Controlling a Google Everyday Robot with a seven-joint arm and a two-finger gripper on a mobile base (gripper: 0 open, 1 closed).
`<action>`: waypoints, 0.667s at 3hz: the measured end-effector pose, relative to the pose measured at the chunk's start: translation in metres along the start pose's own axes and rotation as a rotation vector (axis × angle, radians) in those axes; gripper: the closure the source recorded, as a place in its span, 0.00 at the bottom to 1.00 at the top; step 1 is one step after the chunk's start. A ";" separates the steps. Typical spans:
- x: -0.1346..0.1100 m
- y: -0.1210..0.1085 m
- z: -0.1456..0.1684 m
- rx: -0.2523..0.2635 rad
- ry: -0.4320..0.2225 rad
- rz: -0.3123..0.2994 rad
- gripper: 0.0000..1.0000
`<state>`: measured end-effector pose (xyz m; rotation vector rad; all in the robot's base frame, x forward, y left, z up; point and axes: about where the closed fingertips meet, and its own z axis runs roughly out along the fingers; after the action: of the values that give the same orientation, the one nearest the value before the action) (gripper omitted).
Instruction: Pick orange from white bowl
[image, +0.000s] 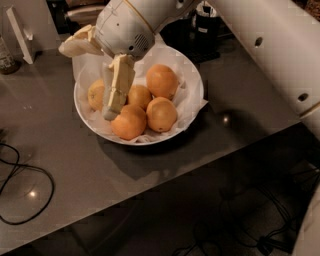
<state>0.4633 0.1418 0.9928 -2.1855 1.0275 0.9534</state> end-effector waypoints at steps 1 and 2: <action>0.016 -0.013 -0.005 0.005 -0.024 -0.015 0.00; 0.048 -0.028 -0.015 0.001 -0.064 -0.003 0.00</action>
Offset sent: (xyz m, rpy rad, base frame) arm 0.0574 -0.0193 -0.0256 0.0474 0.0419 0.0613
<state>0.5133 0.1270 0.9692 -2.1410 0.9946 1.0152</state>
